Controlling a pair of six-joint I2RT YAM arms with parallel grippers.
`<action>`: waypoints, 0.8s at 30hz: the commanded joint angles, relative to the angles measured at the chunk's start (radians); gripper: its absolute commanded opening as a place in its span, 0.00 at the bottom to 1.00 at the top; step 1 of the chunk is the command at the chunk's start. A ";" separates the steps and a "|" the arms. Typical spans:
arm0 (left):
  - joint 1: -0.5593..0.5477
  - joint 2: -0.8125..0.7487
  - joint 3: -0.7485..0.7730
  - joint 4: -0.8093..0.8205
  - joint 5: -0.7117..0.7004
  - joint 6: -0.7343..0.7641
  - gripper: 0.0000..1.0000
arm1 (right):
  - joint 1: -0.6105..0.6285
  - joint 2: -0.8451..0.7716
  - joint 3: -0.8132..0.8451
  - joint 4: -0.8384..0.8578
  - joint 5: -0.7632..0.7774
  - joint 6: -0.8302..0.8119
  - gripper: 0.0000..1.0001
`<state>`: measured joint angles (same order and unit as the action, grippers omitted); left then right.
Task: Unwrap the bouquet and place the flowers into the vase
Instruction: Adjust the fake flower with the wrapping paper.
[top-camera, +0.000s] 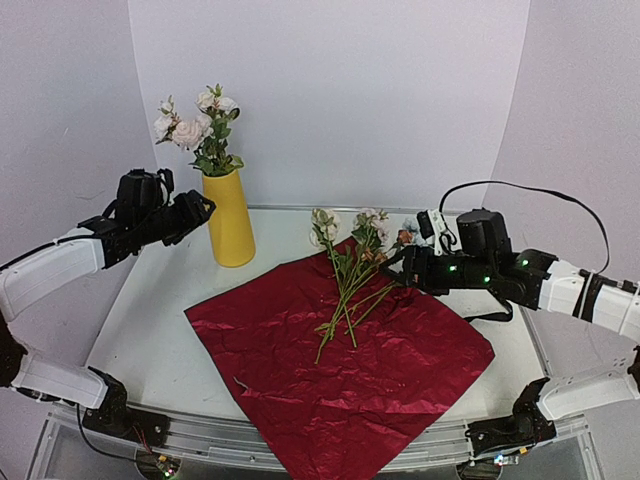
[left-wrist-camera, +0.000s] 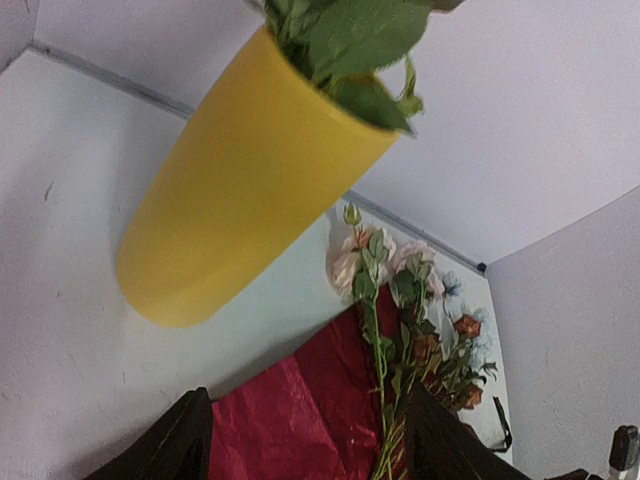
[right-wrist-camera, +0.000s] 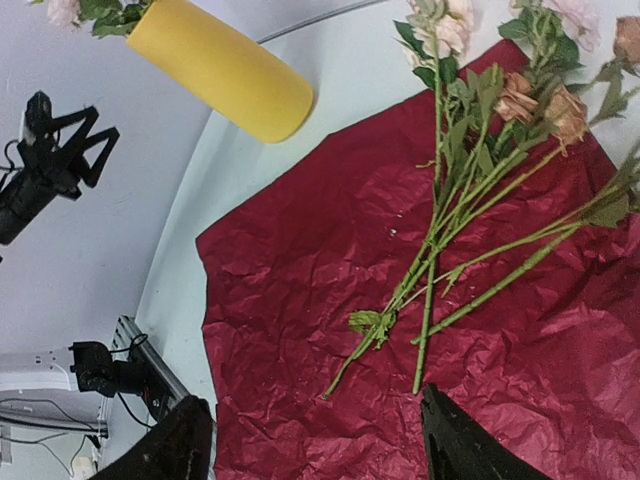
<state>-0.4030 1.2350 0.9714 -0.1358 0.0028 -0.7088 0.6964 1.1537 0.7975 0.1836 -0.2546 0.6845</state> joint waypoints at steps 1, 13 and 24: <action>-0.022 -0.066 -0.086 -0.037 0.103 -0.174 0.68 | 0.005 -0.035 -0.040 -0.056 0.083 0.099 0.67; -0.417 0.193 -0.055 -0.021 0.032 -0.309 0.63 | 0.004 0.179 0.072 -0.207 0.038 0.066 0.43; -0.478 0.439 0.175 -0.002 0.087 -0.178 0.50 | 0.005 0.442 0.243 -0.195 -0.005 0.136 0.41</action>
<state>-0.8734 1.6109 1.0560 -0.1693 0.0612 -0.9558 0.6964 1.5291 0.9677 0.0088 -0.2469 0.7682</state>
